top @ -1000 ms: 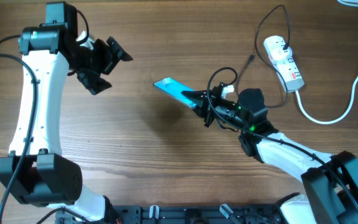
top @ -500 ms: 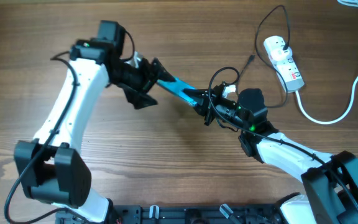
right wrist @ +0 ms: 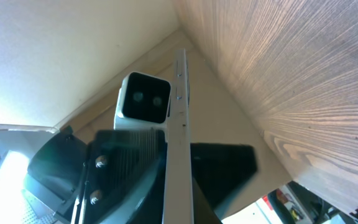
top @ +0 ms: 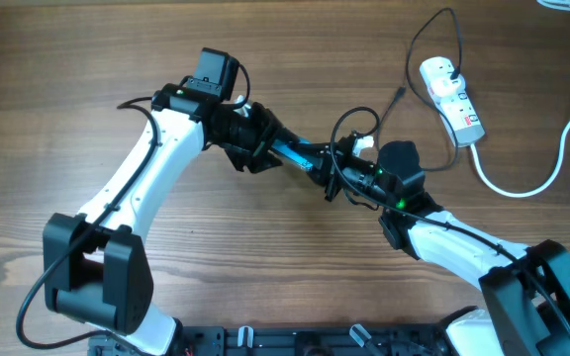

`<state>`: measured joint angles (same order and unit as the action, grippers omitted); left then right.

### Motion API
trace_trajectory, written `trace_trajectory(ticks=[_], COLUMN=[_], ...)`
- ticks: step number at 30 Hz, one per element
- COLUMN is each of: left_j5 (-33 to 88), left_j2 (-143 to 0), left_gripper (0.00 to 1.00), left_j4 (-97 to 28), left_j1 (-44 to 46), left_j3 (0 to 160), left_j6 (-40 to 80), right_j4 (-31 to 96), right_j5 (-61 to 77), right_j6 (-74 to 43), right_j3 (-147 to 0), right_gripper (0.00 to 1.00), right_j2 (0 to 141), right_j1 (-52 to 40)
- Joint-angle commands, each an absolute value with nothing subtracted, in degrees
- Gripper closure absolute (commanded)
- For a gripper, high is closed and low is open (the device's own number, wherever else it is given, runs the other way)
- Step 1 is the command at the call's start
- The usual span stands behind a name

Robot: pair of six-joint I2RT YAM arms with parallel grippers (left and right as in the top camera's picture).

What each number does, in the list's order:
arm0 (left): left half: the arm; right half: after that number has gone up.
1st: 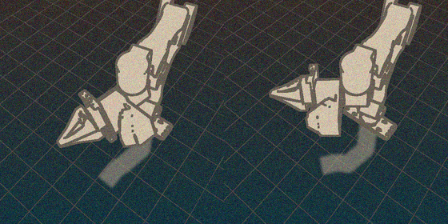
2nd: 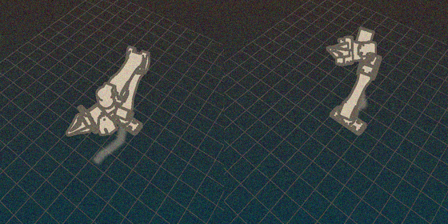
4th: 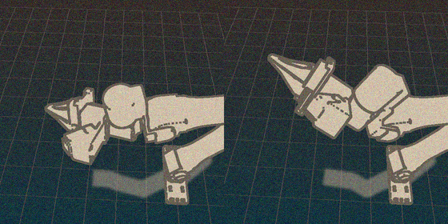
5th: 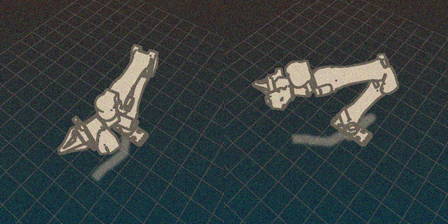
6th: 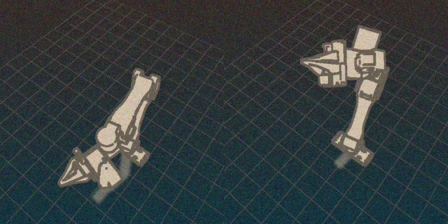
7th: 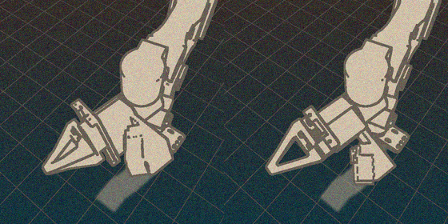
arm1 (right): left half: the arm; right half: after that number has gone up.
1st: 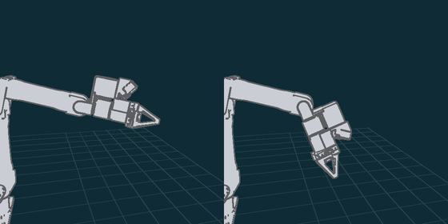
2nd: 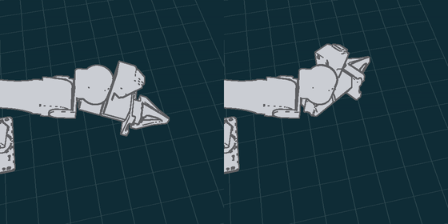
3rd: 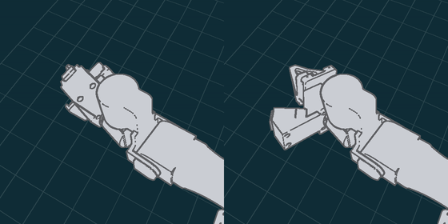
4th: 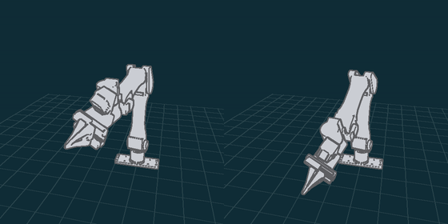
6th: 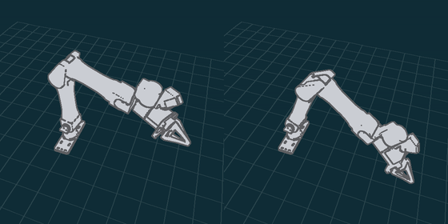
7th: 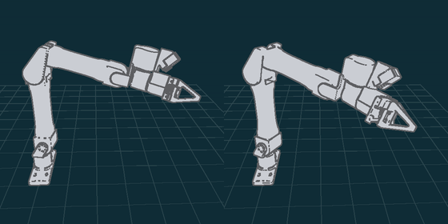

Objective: Plug charger to phone and switch on socket
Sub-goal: 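Regrasp the phone's other end with the left gripper, then open the right gripper and pull it back from the phone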

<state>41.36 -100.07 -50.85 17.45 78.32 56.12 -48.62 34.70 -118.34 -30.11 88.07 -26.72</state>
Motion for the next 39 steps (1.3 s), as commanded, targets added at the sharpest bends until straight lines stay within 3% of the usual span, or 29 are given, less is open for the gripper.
trace_trajectory(ticks=[1,4,11,15,23,30,34,39], left_j5=[40.21,40.18,39.72,37.1,32.8,36.21,38.3,48.31], left_j2=[-99.22,-99.22,-99.22,-99.22,-99.22,-99.22,-99.24,-99.88], left_gripper=[0.63,0.76,0.8,0.96,0.96,0.96,0.96,0.96], left_j4=[-50.89,-50.5,-48.03,-47.92,-46.17,-44.12,-44.07,-43.13], left_j1=[16.43,16.19,15.11,15.16,15.14,11.25,8.47,5.21], left_j3=[77.71,77.73,77.73,77.73,77.73,77.73,77.73,77.73], left_j6=[59.05,59.27,61.69,62.74,64.99,62.63,58.89,51.66], right_j4=[-49.6,-48.01,-47.64,-47.92,-47.86,-46.09,-40.49,-33.78], right_j5=[34.54,34.57,34.54,34.83,36.1,36.49,36.21,32.16], right_j6=[-118.69,-118.67,-118.69,-118.69,-118.63,-118.45,-117.21,-97.36], right_j3=[-31.16,-31.16,-31.16,-31.16,-31.16,-31.16,-31.16,-31.16], right_gripper=[0.96,0.96,0.96,0.96,0.95,0.74,0.67,0.58], right_j2=[87.81,87.81,87.81,87.81,87.81,87.81,87.81,87.81], right_j1=[-26.83,-26.83,-26.83,-26.83,-26.83,-26.83,-26.83,-26.83])
